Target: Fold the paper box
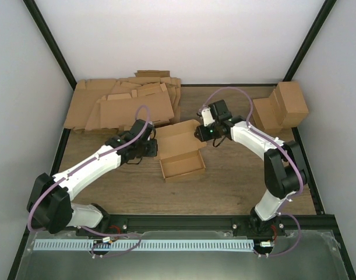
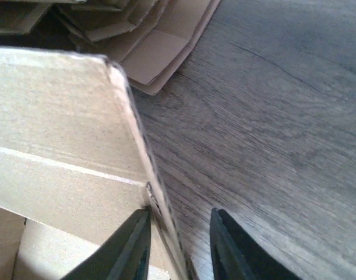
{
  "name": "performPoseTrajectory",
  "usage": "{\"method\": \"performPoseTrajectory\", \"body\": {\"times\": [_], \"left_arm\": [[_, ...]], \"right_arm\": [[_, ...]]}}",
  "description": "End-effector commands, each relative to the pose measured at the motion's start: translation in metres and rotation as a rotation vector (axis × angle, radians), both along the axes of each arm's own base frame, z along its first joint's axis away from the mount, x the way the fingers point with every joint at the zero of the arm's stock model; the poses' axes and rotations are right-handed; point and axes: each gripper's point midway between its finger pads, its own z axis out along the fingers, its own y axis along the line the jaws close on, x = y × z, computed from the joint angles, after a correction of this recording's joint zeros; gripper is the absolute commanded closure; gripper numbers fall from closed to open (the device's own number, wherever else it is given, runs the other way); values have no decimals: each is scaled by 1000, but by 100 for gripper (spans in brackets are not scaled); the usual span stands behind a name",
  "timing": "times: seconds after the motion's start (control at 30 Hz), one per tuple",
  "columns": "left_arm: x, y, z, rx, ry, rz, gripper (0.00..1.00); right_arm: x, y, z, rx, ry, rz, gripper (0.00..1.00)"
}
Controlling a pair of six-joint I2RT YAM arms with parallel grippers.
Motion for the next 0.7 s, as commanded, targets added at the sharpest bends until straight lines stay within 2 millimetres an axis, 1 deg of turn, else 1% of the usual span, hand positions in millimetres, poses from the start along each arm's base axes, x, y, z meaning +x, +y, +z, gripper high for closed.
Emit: {"method": "performPoseTrajectory", "body": {"times": [0.0,0.1,0.2,0.3,0.43,0.53,0.67], "left_arm": [[2,-3,8,-4,-8,-10,88],[3,-6,15,-22,-18,-19,91],[4,-12,23,-43,-28,-36,94],[7,-14,30,-51,-46,-39,96],[10,-23,41,-75,-92,-30,96],[11,-33,52,-91,-147,-29,96],[10,-41,67,-95,-249,-26,96]], "right_arm": [[1,10,24,61,-26,23,75],[-6,10,33,76,-43,14,92],[-11,9,43,73,-69,-7,98],[-19,12,54,72,-103,-34,99],[-27,18,62,73,-159,-101,99],[-29,13,62,61,-195,-179,99],[-30,-4,64,68,-259,-300,99]]}}
